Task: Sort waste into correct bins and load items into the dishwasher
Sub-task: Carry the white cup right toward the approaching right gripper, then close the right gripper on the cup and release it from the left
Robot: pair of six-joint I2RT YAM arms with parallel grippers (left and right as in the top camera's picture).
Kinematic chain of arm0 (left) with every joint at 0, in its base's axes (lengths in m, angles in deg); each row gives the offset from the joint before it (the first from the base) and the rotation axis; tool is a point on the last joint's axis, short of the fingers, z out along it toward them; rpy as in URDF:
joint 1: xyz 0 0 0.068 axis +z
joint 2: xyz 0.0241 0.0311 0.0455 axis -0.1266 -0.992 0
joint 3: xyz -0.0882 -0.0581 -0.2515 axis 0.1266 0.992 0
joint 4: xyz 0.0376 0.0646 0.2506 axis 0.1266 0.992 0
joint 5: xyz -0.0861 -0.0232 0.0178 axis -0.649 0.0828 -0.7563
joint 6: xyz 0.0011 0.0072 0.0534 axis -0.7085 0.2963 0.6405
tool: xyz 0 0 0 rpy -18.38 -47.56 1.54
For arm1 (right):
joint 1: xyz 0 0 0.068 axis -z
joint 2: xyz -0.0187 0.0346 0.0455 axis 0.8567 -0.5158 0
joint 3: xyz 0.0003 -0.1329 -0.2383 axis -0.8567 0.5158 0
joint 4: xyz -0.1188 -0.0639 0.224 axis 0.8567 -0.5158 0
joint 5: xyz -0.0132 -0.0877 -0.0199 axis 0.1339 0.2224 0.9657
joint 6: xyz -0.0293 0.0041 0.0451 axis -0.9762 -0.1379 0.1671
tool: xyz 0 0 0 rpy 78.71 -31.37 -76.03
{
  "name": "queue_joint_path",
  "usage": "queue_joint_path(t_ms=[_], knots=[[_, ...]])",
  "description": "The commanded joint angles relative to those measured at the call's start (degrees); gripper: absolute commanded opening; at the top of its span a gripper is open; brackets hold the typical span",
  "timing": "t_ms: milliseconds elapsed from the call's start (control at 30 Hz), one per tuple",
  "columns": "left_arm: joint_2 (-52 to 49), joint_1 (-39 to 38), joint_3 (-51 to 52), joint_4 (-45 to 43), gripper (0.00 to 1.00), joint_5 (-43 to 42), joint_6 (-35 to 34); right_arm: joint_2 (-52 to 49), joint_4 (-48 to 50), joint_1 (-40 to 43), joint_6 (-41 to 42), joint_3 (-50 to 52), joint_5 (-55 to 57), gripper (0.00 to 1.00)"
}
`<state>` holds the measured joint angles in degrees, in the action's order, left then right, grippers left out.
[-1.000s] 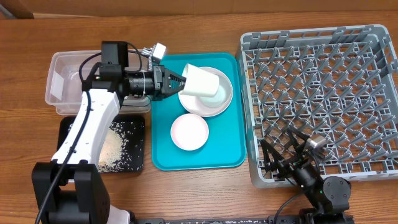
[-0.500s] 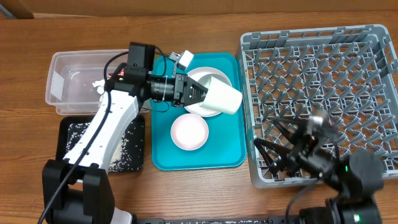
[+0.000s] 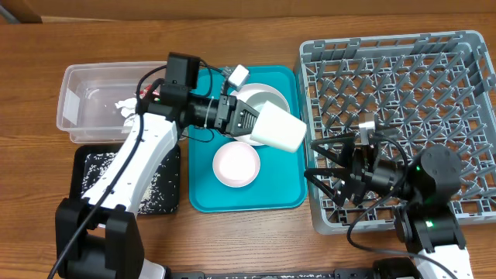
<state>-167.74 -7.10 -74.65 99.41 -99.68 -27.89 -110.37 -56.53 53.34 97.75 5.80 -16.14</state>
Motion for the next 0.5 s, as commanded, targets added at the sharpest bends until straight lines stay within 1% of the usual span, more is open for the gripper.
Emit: queue_joint_path(t_ms=[0, 133, 267, 367, 467], knots=[[0.2, -1.8, -0.9, -0.4, 0.04, 0.7, 1.7, -2.9, 0.7, 0.4, 0.6, -1.3, -1.6, 1.0], [0.2, -3.8, -0.9, -0.6, 0.04, 4.7, 1.7, -5.6, 1.8, 0.4, 0.6, -1.3, -1.6, 1.0], [0.2, -5.6, -0.9, -0.7, 0.04, 7.9, 1.7, -6.5, 6.4, 0.4, 0.6, -1.3, -1.6, 1.0], [0.2, -6.5, -0.9, -1.1, 0.04, 9.1, 1.7, -6.5, 8.9, 0.4, 1.7, -1.3, -1.6, 0.96], [0.2, -7.2, -0.9, -2.2, 0.04, 9.1, 1.7, -6.5, 8.7, 0.4, 2.3, -1.3, -1.6, 0.93]])
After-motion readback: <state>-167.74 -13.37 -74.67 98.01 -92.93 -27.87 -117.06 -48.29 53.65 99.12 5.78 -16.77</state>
